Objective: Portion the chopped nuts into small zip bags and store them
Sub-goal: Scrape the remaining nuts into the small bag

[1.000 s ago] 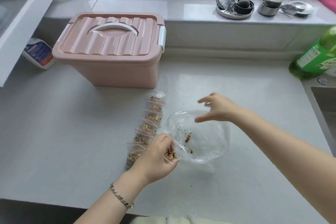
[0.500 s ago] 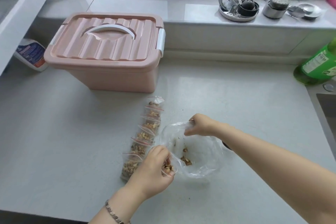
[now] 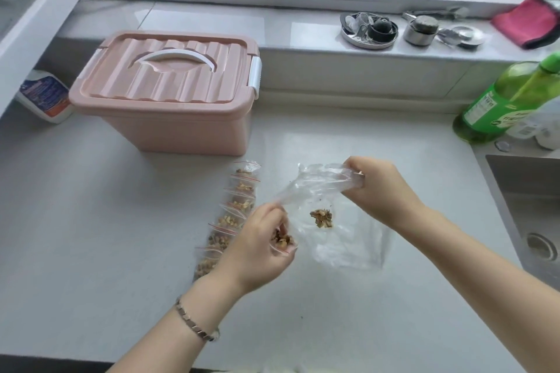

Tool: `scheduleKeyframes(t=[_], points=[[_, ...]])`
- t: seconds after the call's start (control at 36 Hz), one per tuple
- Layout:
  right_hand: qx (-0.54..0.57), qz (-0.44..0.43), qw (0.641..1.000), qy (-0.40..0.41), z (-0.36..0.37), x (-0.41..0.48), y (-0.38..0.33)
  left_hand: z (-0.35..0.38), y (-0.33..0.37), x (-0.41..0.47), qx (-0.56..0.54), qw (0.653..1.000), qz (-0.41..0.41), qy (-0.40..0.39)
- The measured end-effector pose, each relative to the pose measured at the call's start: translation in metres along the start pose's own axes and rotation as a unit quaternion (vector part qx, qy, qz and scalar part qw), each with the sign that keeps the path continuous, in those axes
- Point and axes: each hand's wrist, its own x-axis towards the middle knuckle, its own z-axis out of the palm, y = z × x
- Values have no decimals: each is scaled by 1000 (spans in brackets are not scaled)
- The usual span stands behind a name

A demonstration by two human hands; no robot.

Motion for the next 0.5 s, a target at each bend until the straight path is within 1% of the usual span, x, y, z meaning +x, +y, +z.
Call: scheduleKeyframes(t=[0.03,0.11,0.14,0.22,0.31,0.39,0.5], points=[[-5,-4,1000,-3,-1,-2,-2,-1,3,1,-4,1000,2,4],[1,-30,999,45,-5,-4,-8,-4,7,1,-5,1000,0,8],[2,-33,998,45,-6,-5,-10,-5,7,1,-3,1000,1,12],[10,-10,1000,-5,-4,-6,-12,-6,6,-4,-3,1000,0,16],[53,36,998,-21,-3,-7,-11,-7,5,-11,-12,1000,-6,18],[65,84,992,-67,4,-3,-6,-8,3,-15,-35,999,-30,15],[75,136,983,-102,23,3,1,-1,-8,-14,-55,995,-85,-24]])
